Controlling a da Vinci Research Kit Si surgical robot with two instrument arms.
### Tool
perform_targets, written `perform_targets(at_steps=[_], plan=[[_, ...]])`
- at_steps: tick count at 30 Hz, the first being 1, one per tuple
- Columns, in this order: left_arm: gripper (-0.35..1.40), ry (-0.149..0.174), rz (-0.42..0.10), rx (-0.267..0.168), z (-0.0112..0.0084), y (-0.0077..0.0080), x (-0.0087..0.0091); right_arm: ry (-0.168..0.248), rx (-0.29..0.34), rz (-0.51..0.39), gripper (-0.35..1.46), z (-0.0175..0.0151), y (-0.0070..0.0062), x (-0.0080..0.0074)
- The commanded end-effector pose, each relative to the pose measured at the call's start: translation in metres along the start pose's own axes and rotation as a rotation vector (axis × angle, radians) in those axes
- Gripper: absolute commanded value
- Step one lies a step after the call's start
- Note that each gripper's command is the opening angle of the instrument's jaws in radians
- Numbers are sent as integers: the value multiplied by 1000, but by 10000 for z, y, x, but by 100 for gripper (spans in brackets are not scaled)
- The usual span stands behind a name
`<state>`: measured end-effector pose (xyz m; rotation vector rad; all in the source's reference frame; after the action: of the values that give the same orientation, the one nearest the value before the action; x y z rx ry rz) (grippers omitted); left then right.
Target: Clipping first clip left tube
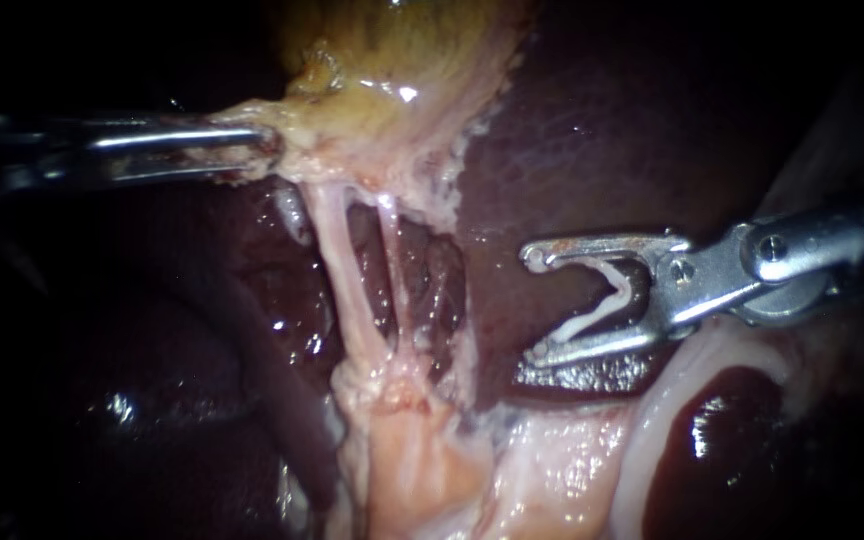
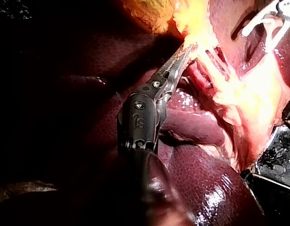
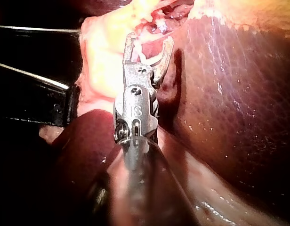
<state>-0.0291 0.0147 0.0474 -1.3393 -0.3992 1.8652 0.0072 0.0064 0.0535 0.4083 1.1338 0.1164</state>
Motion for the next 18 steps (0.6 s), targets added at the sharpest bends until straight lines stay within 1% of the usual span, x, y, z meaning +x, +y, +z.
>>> perform_targets(at_steps=[1,6,9,11,15,18], plan=[[-35,7,6,-3,-2,2,2,0,0,0,49,0,0,0],[-35,8,7,1,-1,6,0,2,6,1,49,2,-2,3],[-35,9,7,3,1,7,-1,3,21,2,49,9,-6,11],[-35,9,7,3,2,7,-1,14,40,-3,49,17,-11,21],[-35,9,7,3,3,7,-1,36,56,44,49,34,-21,41],[-35,9,7,4,4,7,0,45,52,80,49,54,-27,60]])
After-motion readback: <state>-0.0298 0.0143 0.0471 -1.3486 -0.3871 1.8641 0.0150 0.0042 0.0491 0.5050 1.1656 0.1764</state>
